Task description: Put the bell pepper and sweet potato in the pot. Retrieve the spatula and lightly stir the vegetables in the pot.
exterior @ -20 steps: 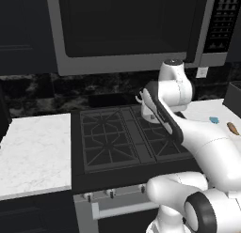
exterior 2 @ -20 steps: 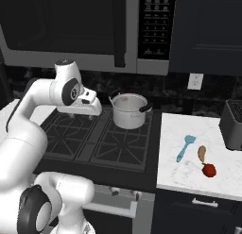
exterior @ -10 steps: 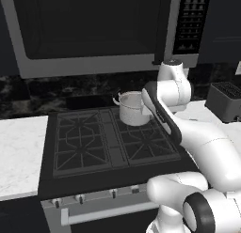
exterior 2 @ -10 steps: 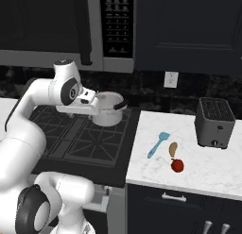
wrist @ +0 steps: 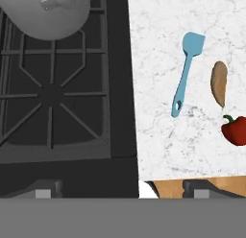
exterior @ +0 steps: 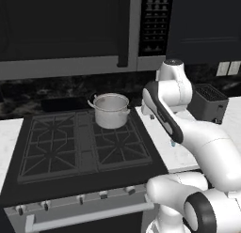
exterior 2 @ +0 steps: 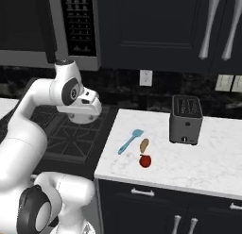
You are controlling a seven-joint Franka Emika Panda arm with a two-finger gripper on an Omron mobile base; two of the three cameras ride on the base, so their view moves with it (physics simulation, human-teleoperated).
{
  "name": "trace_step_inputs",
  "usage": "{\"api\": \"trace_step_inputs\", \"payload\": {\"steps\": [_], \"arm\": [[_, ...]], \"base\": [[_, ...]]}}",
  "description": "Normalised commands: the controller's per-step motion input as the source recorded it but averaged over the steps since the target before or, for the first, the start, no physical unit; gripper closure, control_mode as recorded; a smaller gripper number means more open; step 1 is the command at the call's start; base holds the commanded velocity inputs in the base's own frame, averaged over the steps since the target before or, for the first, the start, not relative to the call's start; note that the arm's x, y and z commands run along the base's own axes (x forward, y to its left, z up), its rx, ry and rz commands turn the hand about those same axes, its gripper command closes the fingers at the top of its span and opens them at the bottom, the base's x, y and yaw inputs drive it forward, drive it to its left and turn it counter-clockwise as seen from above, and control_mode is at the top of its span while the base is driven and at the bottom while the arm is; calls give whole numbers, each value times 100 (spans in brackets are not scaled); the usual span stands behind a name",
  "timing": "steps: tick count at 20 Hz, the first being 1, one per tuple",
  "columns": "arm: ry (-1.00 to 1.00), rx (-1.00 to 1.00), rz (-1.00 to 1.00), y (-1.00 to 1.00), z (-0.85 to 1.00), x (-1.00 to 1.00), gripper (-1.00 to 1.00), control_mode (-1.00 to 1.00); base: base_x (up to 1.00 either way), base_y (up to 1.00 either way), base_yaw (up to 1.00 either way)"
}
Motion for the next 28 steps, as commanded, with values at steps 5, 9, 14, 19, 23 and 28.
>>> {"api": "trace_step_inputs", "payload": {"steps": [5,9,14,19,23,28], "arm": [[0,0,0,0,0,0,-100,100],[0,0,0,0,0,0,-100,100],[3,3,-2,-20,-22,22,-100,-100],[14,5,-21,-83,-91,55,-100,-100],[13,2,-25,-79,-88,24,-100,-100],[6,0,-11,-61,-67,51,-100,-100]], "base": [[0,-50,-1],[11,-24,0],[20,-11,0],[0,0,0],[0,0,0],[0,0,0]]}}
